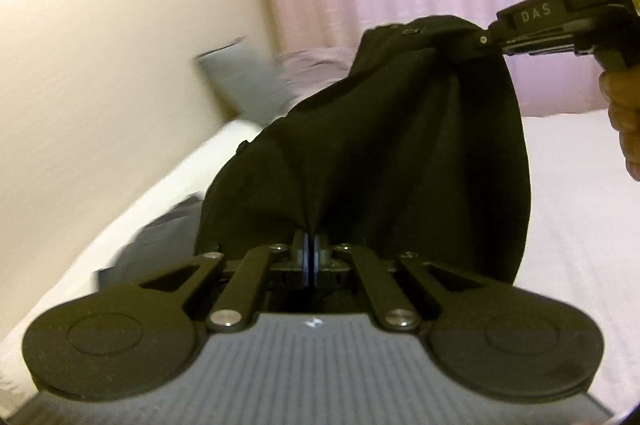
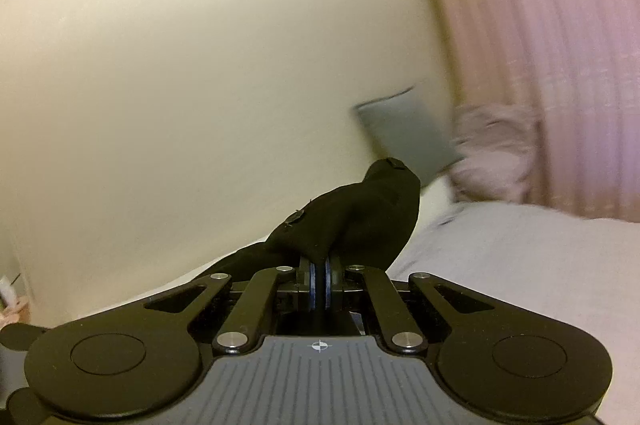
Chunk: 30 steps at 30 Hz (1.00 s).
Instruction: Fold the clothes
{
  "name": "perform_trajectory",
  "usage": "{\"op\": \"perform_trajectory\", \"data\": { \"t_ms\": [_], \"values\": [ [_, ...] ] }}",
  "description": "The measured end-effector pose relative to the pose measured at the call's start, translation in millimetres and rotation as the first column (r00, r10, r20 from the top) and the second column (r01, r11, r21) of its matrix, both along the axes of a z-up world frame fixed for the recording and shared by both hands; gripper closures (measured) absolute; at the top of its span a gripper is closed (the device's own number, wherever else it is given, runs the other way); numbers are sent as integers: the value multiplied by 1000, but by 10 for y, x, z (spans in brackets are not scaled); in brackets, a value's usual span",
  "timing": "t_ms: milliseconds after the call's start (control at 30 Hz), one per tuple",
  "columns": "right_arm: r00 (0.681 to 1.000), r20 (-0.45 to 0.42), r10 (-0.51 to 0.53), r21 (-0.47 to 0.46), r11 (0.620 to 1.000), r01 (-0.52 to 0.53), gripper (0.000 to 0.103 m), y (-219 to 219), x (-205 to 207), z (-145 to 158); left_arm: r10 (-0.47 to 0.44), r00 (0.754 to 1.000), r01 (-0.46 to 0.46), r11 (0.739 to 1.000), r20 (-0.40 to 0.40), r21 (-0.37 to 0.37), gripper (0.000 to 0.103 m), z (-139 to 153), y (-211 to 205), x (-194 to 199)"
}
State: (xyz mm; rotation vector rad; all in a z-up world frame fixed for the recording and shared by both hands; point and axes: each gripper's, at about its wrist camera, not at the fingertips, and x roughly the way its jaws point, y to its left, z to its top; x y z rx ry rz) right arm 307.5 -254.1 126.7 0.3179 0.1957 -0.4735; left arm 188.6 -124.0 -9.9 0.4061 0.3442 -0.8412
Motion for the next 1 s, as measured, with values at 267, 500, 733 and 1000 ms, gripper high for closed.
{"op": "perform_trajectory", "data": {
  "t_ms": [267,500,733,1000],
  "values": [
    [946,-78,-313,19,949,316,101,-34,-2438,-268,-282,957,284,959,-62,12,103,-252,-1054,-1721],
    [759,-261,-597,54,776,629,101,-17,-4456,-838,-593,766,621,782,-250,47,103,-922,-2097,-3511],
    [530,-383,-756,90,540,837,100,296,-5900,-1300,-704,573,805,580,-420,126,94,-1572,-2457,-4587],
    [324,-397,-858,158,284,946,101,1133,-6612,-1415,-781,468,882,438,-414,172,49,-2071,-2085,-4531]
  ]
}}
